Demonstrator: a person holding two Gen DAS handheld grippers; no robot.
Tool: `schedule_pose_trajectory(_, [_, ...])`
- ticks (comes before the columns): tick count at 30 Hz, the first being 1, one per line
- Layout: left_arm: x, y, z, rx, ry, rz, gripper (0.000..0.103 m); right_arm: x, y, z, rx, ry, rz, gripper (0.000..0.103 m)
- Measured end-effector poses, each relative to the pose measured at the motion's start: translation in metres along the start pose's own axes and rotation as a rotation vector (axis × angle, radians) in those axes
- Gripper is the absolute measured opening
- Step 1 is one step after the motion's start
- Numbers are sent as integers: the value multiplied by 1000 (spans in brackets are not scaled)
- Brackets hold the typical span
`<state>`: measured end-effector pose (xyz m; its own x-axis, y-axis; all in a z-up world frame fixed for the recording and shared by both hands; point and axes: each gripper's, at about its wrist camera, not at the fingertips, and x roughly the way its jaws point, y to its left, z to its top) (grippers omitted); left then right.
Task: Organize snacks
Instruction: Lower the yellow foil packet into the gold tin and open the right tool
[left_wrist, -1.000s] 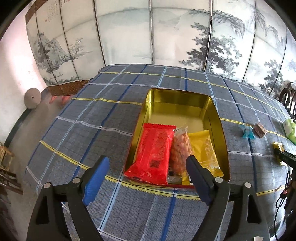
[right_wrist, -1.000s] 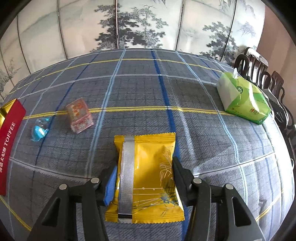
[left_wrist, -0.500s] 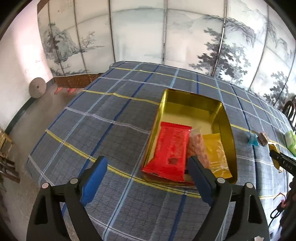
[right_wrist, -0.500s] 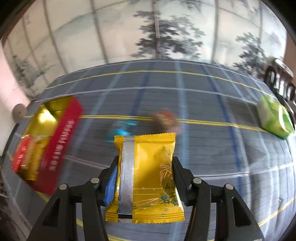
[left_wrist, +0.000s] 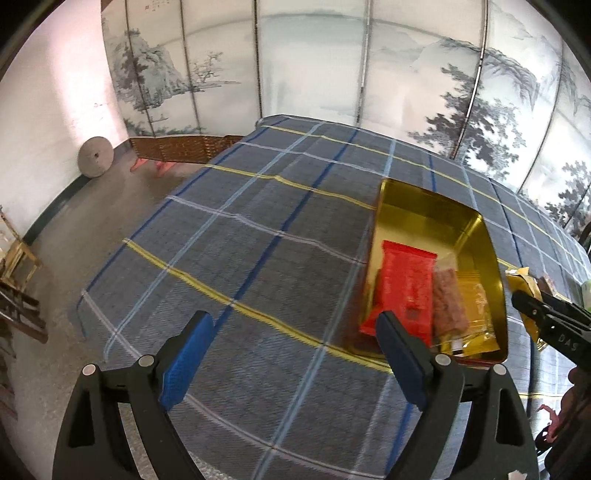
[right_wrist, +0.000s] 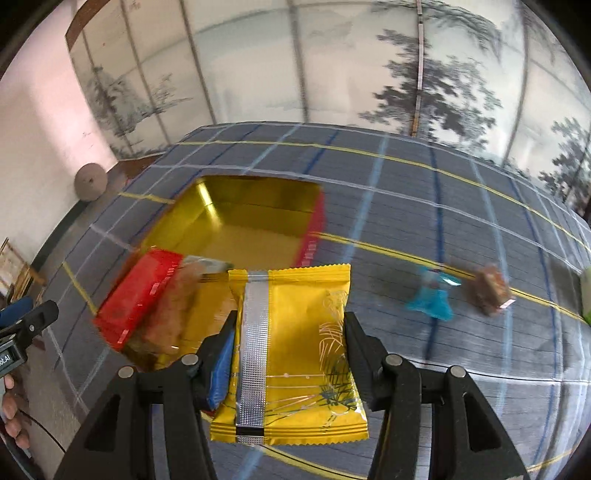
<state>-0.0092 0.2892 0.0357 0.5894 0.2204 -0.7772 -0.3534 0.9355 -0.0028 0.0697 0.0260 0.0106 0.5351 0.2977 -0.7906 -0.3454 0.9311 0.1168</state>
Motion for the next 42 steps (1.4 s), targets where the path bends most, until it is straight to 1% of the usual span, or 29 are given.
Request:
schedule_pose_trajectory(5, [1, 13, -2, -16, 9, 22, 88, 8, 23, 2, -44, 15, -3, 54])
schedule_pose_trajectory(10, [1, 19, -4, -17, 14, 28, 88, 17, 41, 5, -90, 16, -54, 54])
schedule_pose_trajectory(18, [1, 22, -3, -21, 14, 31, 88, 31, 62, 5, -129, 32, -59, 54])
schedule_pose_trajectory(32, [1, 26, -1, -35, 17, 29, 88, 35, 75, -2, -124, 41, -41, 55])
schedule_pose_trajectory(42, [-1, 26, 0, -38, 12, 26, 88, 31, 70, 0, -90, 40, 12, 58])
